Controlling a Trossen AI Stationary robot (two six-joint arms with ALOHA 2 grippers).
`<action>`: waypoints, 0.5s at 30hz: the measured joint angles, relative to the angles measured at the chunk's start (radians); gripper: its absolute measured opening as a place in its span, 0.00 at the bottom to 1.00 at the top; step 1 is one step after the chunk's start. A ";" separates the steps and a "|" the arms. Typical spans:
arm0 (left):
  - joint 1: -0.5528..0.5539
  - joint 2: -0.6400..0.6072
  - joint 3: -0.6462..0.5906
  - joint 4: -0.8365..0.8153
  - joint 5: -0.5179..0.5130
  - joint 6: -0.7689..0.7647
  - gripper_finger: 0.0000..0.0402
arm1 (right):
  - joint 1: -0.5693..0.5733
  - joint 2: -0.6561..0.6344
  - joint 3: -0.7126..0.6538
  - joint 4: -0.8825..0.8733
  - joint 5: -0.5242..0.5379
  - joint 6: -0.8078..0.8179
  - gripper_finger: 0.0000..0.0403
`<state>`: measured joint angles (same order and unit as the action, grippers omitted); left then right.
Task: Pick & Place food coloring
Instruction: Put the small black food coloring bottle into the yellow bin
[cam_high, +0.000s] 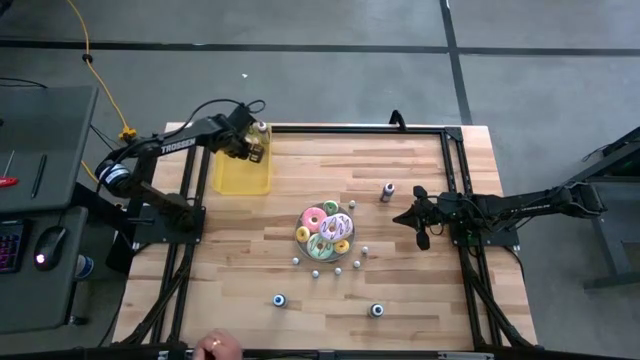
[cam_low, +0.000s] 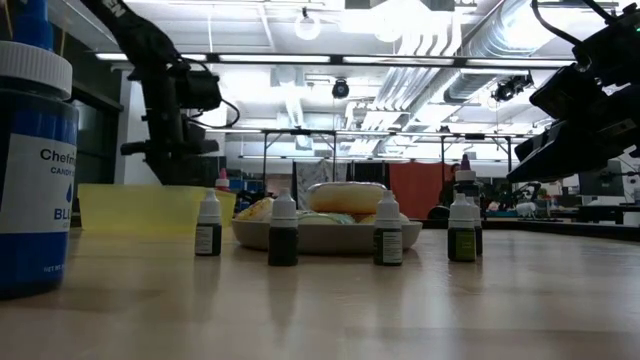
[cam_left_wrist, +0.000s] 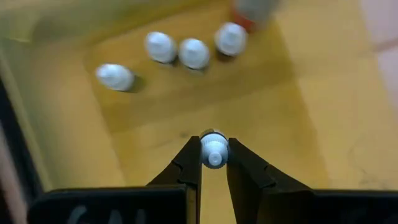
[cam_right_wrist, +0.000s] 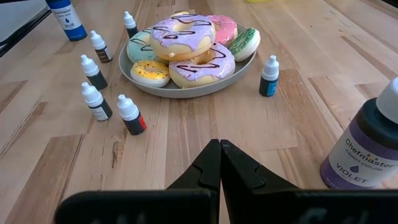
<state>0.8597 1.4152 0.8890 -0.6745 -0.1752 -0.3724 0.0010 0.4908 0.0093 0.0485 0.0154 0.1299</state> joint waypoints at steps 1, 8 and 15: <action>0.011 0.001 0.000 -0.002 -0.017 -0.001 0.10 | 0.000 0.000 0.000 0.000 0.000 0.000 0.00; 0.085 0.002 0.000 -0.002 -0.081 -0.026 0.10 | 0.000 0.000 0.000 0.000 0.000 0.000 0.00; 0.113 0.024 0.000 0.003 -0.083 -0.046 0.13 | 0.000 0.000 0.000 0.000 0.000 0.000 0.00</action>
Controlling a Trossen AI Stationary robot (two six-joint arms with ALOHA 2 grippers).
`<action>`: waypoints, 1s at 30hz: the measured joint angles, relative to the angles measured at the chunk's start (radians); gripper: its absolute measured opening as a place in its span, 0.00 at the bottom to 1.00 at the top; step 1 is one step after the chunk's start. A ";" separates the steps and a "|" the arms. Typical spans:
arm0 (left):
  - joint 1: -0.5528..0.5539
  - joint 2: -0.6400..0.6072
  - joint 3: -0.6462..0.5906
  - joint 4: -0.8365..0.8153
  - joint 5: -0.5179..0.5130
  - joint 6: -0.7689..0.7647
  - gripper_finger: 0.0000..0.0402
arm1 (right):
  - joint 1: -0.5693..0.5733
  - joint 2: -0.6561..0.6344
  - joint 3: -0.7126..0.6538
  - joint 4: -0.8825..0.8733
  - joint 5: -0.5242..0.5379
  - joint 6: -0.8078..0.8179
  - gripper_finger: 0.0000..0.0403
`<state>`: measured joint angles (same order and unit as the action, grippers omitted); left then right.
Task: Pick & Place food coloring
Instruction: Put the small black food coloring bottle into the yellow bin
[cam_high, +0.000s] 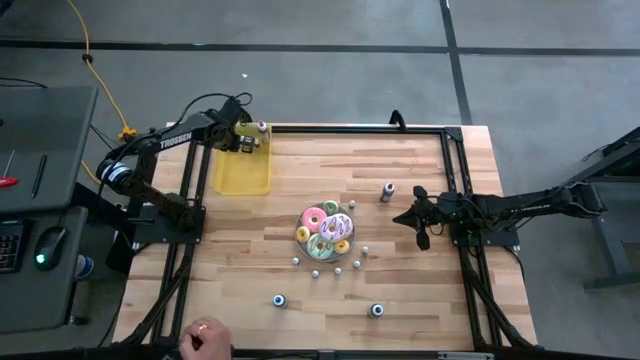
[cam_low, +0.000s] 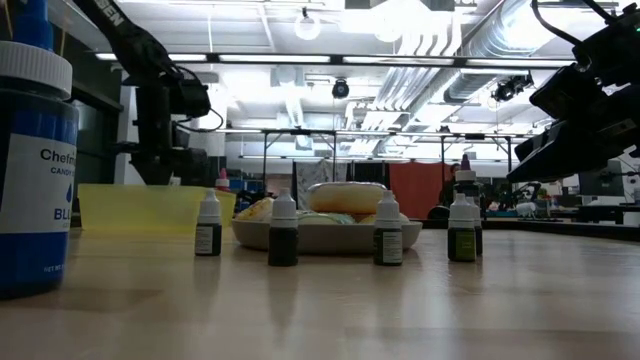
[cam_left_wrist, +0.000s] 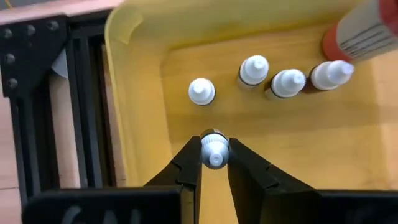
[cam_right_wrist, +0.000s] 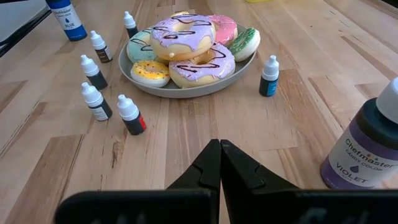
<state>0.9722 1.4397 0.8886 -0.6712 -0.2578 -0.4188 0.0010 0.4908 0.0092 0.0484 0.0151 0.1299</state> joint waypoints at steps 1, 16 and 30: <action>0.003 0.008 0.000 0.000 0.000 -0.007 0.13 | 0.000 0.000 0.000 0.000 0.000 0.000 0.00; 0.006 0.077 -0.001 0.020 0.013 -0.066 0.13 | 0.000 0.000 0.000 0.000 0.000 0.000 0.00; 0.006 0.082 -0.001 0.019 0.013 -0.082 0.22 | 0.000 0.000 0.000 0.000 0.000 0.000 0.00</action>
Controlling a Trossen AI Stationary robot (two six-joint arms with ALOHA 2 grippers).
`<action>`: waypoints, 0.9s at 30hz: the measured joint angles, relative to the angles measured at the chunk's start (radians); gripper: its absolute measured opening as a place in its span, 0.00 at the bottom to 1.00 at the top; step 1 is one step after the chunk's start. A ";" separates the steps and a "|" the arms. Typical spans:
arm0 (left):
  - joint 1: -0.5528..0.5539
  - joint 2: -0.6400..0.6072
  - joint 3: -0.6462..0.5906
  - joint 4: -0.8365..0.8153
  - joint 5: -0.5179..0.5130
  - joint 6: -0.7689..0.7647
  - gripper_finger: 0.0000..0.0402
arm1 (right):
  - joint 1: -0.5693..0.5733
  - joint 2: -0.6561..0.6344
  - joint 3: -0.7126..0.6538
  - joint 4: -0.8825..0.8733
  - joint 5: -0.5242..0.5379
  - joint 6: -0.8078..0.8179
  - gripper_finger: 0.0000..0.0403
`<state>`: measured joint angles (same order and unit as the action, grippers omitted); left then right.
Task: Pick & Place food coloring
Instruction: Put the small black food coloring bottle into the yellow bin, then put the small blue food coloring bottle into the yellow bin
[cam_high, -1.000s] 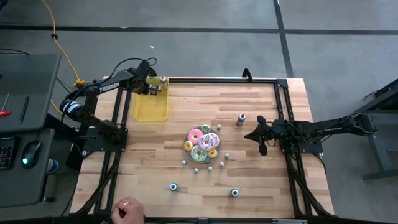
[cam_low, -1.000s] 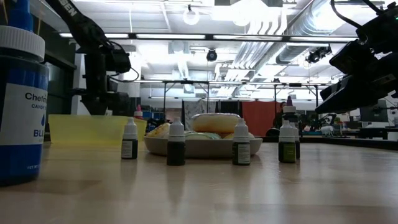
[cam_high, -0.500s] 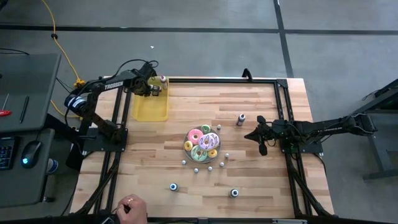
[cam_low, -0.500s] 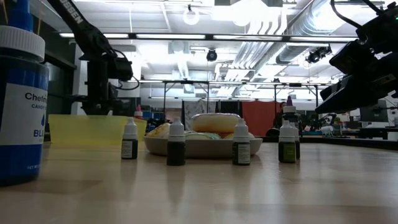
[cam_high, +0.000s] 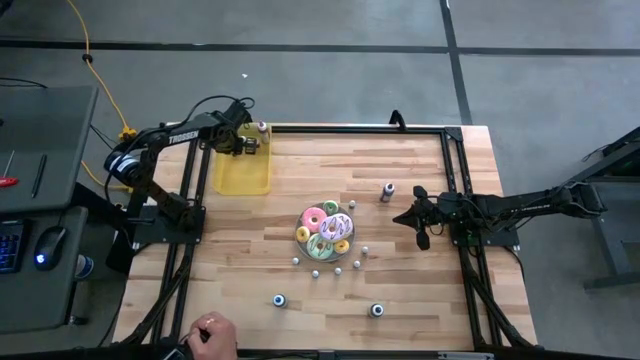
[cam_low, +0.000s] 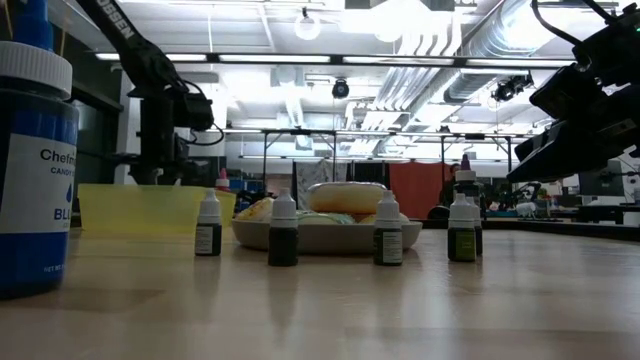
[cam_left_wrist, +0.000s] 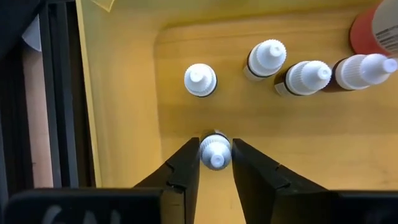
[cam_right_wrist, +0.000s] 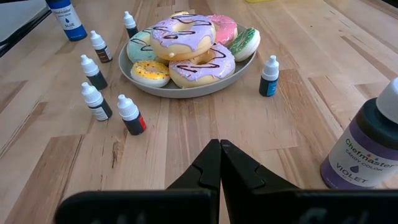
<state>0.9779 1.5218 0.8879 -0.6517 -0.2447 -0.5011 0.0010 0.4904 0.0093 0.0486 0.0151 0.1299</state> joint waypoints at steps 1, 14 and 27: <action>0.000 0.003 0.000 -0.001 0.000 0.000 0.23 | 0.000 0.000 0.000 0.000 0.000 0.000 0.00; -0.002 0.003 0.000 0.004 -0.035 -0.002 0.24 | 0.000 0.000 0.000 0.000 0.000 0.000 0.00; -0.028 -0.046 0.000 0.071 -0.027 0.023 0.32 | 0.000 0.000 0.000 0.000 0.000 0.000 0.00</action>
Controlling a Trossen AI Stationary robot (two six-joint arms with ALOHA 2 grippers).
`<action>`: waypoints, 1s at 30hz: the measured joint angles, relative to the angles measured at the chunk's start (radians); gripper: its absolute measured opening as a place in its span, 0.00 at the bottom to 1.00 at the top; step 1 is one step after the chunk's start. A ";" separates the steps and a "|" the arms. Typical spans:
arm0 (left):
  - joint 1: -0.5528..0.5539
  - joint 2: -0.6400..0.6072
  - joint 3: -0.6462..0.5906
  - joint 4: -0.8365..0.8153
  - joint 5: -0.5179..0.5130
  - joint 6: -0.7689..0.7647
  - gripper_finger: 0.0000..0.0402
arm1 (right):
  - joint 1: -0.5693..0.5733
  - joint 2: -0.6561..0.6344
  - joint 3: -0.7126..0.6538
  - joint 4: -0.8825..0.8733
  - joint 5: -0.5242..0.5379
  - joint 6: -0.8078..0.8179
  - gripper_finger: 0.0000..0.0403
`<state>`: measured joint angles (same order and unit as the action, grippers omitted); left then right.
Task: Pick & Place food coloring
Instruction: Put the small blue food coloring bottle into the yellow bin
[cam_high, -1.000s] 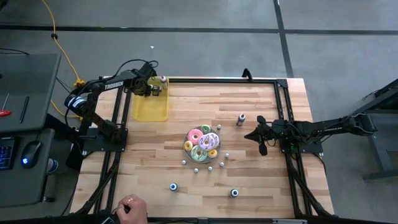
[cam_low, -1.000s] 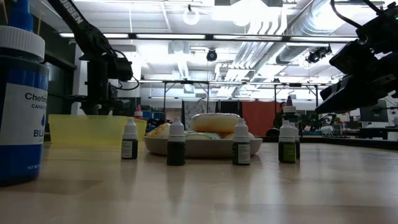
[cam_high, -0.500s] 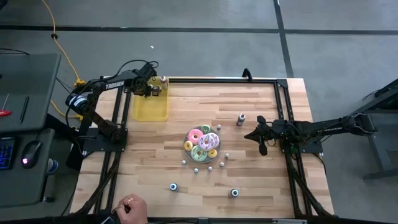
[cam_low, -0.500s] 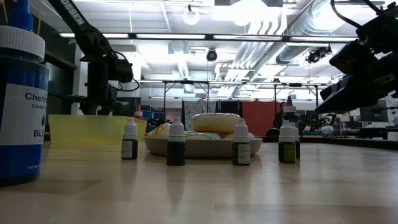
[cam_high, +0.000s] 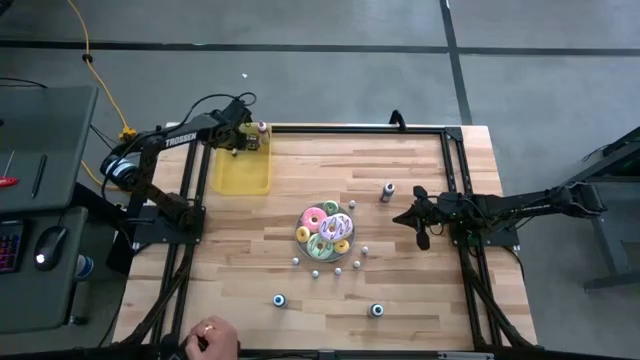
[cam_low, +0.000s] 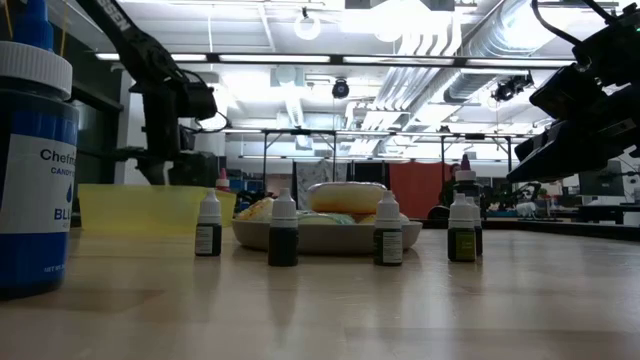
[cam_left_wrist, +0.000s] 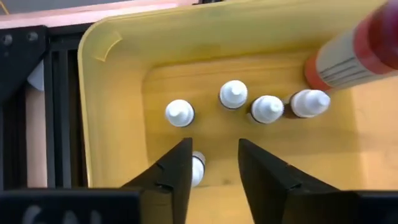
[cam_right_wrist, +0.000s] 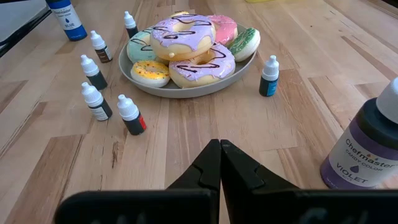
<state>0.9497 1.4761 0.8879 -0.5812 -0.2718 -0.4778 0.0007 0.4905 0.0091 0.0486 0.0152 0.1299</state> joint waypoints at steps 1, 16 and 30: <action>-0.006 -0.005 0.000 -0.001 0.000 0.000 0.35 | 0.000 0.000 0.000 0.000 0.000 0.000 0.00; -0.052 -0.197 0.040 -0.002 -0.003 0.030 0.70 | 0.000 0.000 0.000 0.000 0.000 0.000 0.00; -0.237 -0.237 0.353 -0.051 0.067 0.188 0.70 | 0.000 0.000 0.000 0.000 0.000 0.000 0.00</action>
<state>0.7125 1.2393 1.2405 -0.6325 -0.2052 -0.2901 0.0010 0.4908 0.0090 0.0486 0.0154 0.1299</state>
